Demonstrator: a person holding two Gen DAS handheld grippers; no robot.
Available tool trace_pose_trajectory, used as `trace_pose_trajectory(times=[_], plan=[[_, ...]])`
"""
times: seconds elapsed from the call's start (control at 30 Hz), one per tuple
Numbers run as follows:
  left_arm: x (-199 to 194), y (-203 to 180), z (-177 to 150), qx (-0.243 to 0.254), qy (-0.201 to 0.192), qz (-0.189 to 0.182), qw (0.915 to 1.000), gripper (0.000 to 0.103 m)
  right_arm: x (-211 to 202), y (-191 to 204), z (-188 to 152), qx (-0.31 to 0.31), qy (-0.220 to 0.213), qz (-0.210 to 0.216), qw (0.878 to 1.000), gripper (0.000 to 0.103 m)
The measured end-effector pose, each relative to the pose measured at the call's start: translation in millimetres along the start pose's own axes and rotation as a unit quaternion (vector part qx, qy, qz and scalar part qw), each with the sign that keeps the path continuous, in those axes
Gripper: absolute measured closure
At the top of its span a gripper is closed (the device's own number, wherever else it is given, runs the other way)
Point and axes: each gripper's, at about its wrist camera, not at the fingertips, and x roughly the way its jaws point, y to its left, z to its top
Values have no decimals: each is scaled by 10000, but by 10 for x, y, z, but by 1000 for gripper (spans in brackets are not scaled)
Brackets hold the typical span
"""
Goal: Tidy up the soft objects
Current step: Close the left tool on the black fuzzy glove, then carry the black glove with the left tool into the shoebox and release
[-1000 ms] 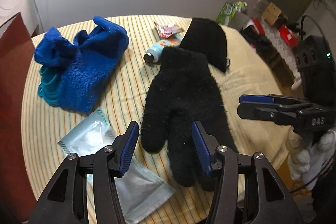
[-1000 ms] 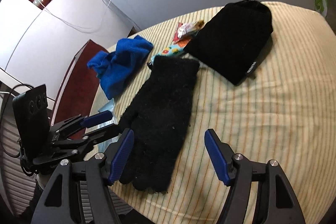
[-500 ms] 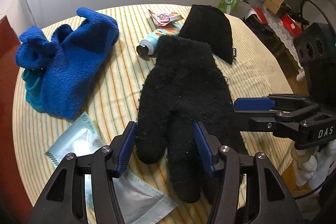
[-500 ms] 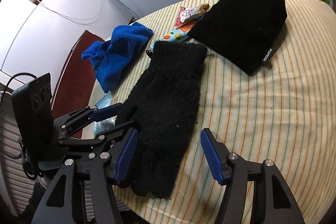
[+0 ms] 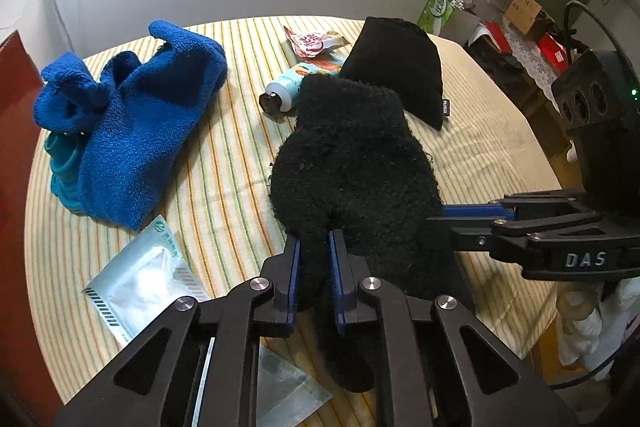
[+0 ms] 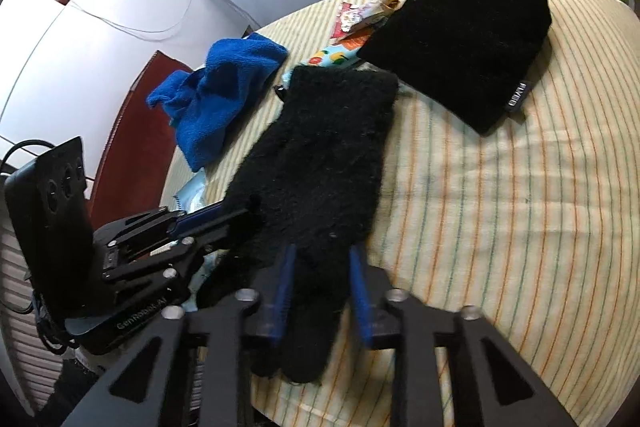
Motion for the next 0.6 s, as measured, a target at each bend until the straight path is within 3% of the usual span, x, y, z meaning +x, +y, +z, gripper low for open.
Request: trace_pose_trajectory(times=[0.13,0.6], plan=[[-34,-11,-20,-96,-110,-39,9999,95,-38,-2,-31,14,-116,-32,9999,95],[-457,-138,-24,-139,-645,-352,9972,96,-514,366,-159,-508,-679,-215,9962,97]])
